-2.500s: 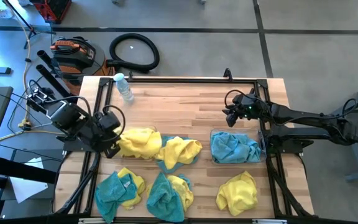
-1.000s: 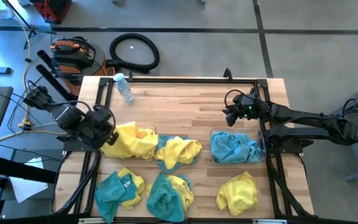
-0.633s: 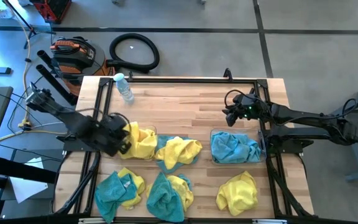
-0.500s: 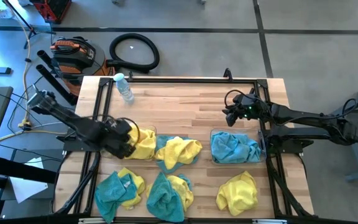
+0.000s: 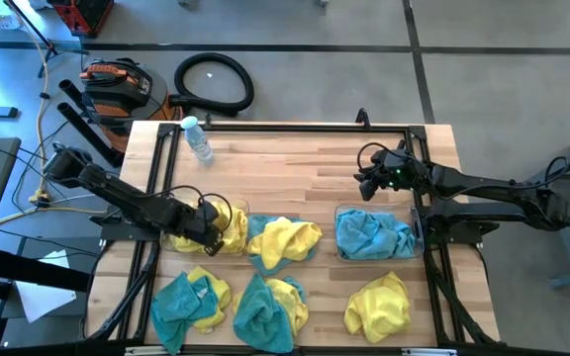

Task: Sort microfiber towel by color & place in baskets
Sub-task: Put the yellow microfiber cloth into the left transparent bin

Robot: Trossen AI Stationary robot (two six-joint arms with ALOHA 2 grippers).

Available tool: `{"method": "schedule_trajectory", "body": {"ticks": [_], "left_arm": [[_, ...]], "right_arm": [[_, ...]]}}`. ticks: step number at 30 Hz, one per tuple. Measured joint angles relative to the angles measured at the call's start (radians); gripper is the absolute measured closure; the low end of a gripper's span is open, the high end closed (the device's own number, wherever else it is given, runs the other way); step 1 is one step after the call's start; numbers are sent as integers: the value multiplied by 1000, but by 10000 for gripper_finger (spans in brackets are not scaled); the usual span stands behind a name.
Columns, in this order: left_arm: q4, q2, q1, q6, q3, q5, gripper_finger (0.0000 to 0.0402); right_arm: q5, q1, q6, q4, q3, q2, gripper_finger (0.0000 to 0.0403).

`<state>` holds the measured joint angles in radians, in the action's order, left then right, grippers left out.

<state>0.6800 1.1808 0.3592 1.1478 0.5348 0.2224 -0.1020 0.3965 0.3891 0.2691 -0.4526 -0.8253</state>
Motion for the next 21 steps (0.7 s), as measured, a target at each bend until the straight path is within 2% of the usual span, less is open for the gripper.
{"method": "schedule_trajectory", "body": {"ticks": [6, 14, 21], "left_arm": [[-6, -2, -26, 0, -4, -4, 392], [-6, -2, -51, 0, -4, 1, 339], [18, -2, -68, -107, 20, -7, 312]], "right_arm": [[0, 0, 5, 0, 0, 0, 270], [0, 0, 4, 1, 0, 0, 270], [0, 0, 4, 1, 0, 0, 270]]}}
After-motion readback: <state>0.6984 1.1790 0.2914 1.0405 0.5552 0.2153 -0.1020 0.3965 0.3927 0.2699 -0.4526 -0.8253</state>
